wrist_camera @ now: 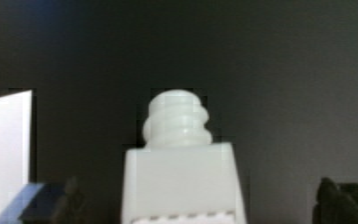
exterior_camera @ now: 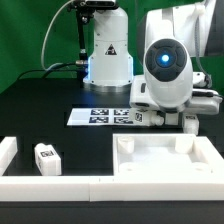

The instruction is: Assemble one leg

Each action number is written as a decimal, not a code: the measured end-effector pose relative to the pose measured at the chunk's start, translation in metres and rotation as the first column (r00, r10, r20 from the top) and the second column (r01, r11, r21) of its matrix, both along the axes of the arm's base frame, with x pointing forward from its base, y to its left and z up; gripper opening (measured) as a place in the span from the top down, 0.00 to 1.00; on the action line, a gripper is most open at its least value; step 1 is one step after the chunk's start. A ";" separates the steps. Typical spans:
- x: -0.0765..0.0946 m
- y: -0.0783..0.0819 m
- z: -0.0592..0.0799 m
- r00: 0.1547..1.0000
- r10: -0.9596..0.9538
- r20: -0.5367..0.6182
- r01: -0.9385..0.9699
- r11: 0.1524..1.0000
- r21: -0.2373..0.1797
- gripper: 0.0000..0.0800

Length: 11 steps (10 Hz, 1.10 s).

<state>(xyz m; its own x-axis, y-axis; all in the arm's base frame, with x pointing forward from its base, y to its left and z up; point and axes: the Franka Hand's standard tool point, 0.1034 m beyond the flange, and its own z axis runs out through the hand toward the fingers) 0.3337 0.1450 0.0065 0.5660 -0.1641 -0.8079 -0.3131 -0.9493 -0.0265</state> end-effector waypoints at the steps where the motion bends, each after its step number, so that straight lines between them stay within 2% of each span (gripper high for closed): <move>1: 0.001 -0.001 0.000 1.000 -0.003 0.001 0.003 1.000 0.000 0.19; 2: 0.001 -0.002 0.000 1.000 -0.005 0.000 0.005 1.000 0.000 0.19; 4: 0.001 -0.002 0.000 1.000 -0.006 0.000 0.006 1.000 0.000 0.51; 5: 0.001 -0.002 0.000 1.000 -0.006 0.001 0.006 1.000 0.000 0.51; 6: 0.001 -0.002 0.000 1.000 -0.007 0.000 0.007 1.000 0.000 0.65; 8: 0.005 -0.004 0.005 1.000 -0.011 0.006 0.011 1.000 0.001 0.65; 9: 0.009 -0.007 0.017 1.000 -0.006 0.011 0.006 1.000 0.006 0.65; 11: 0.021 -0.015 0.055 0.998 0.012 0.065 -0.013 1.000 0.018 0.65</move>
Offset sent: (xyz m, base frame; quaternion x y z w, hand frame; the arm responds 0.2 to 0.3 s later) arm 0.0000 0.0000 0.0000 0.0000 0.0000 0.0000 1.0000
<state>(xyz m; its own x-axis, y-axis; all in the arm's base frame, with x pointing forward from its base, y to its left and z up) 0.3549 0.1299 0.0615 0.6193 -0.1424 -0.7721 -0.2985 -0.9523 -0.0638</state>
